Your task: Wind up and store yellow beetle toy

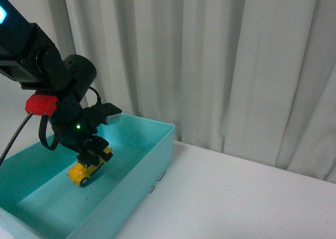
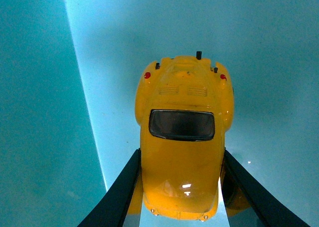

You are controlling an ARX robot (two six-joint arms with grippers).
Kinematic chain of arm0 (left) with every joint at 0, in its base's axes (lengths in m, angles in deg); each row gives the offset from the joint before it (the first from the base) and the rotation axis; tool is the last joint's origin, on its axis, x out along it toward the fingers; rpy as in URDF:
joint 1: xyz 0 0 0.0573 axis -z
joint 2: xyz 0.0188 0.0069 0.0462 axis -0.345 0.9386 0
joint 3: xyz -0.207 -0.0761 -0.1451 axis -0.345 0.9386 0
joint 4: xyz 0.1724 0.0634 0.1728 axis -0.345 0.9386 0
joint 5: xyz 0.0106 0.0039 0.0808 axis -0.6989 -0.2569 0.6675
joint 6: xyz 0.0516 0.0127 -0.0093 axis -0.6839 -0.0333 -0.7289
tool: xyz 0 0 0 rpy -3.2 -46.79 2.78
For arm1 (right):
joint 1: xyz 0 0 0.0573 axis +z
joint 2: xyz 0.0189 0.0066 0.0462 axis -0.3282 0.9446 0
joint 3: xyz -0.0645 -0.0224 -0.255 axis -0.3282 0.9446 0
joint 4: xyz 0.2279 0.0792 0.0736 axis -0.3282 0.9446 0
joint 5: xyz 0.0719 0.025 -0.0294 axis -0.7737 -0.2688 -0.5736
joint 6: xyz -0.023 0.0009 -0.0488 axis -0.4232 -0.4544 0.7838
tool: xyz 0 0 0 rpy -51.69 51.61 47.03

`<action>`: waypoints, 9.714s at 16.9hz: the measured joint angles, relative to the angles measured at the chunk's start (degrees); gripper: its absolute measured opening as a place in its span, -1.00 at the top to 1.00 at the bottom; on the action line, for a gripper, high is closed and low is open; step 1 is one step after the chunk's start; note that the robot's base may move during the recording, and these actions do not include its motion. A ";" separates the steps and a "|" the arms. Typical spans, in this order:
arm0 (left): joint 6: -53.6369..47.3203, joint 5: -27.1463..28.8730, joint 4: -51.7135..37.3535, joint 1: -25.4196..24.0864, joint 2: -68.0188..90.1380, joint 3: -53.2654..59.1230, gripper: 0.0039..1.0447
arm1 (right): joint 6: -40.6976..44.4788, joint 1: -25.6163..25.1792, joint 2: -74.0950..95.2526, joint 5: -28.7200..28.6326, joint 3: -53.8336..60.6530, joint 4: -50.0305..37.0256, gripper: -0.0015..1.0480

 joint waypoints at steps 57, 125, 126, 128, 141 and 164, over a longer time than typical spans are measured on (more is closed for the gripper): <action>28.70 -4.98 -34.05 17.31 -98.75 66.10 0.97 | 0.00 0.00 0.00 0.00 0.00 0.02 -0.87; 28.74 -4.98 -19.10 17.38 -113.20 66.05 -0.88 | 0.00 0.00 0.00 -0.02 0.00 0.00 -0.87; 28.72 -4.98 -19.10 17.38 -113.20 66.07 -0.88 | 0.00 0.00 0.00 -0.02 0.00 0.00 -0.87; 28.74 -4.98 -19.10 17.38 -113.20 66.07 -0.88 | 0.02 0.00 0.00 -0.02 0.00 0.00 -0.87; 28.74 -4.98 -19.23 17.38 -113.20 66.07 -0.88 | 0.00 0.00 0.00 0.00 0.00 -0.13 -0.87; 28.74 -4.96 -18.80 17.38 -113.20 66.07 -0.88 | -0.04 0.00 -0.02 -0.02 0.00 0.20 -0.87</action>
